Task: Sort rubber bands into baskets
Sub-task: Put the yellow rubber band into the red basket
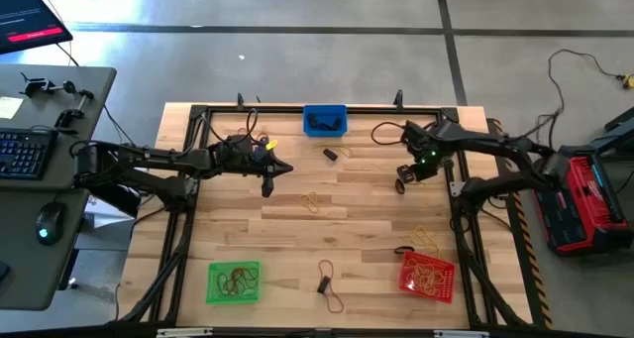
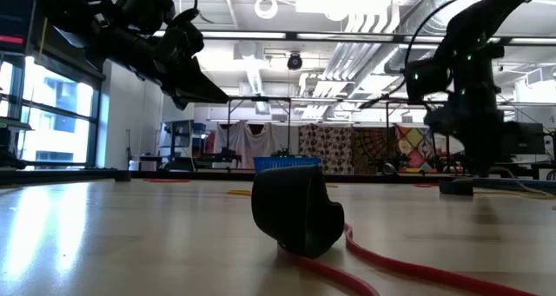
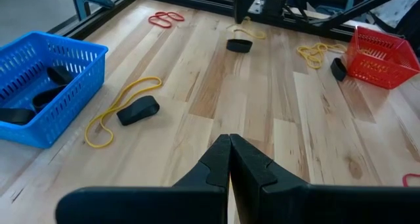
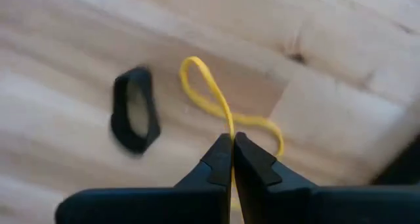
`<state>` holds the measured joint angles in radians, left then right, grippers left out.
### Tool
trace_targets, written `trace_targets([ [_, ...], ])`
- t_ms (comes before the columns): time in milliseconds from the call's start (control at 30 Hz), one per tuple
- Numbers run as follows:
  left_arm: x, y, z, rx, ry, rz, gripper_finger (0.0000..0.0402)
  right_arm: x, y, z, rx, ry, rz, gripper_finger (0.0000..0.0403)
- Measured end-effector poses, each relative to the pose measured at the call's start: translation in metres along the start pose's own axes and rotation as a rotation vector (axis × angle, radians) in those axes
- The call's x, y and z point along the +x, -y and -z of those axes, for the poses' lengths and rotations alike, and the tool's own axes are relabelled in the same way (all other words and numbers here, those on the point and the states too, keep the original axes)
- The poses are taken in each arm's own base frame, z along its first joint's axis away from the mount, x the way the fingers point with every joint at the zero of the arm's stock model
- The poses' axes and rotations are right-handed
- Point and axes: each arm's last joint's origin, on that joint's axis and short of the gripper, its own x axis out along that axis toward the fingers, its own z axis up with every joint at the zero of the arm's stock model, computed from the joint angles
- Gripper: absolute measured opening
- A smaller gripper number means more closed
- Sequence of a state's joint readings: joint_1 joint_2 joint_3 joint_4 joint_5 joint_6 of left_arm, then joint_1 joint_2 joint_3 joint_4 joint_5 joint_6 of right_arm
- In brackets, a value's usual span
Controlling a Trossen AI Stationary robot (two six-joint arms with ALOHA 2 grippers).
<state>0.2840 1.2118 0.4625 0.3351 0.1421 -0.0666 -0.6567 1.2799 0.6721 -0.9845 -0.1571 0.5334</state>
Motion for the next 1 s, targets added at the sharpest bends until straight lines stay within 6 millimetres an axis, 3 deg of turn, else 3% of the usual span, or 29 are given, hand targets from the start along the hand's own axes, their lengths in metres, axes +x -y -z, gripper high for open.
trace_targets([
  [233,0.0,0.0,0.0,0.003,0.0,0.0,0.0,-0.049,-0.022,0.025,-0.029,0.067,-0.066,0.0],
  [633,0.0,0.0,-0.001,0.02,0.007,0.0,0.0,-0.145,-0.064,0.096,-0.08,0.115,-0.231,0.0],
  [800,0.0,0.0,-0.001,0.02,0.008,0.001,0.0,-0.168,-0.075,0.125,-0.088,0.082,-0.304,0.0],
  [1000,0.0,0.0,-0.001,0.027,0.007,0.001,0.0,-0.172,-0.083,0.158,-0.1,-0.014,-0.339,0.0],
])
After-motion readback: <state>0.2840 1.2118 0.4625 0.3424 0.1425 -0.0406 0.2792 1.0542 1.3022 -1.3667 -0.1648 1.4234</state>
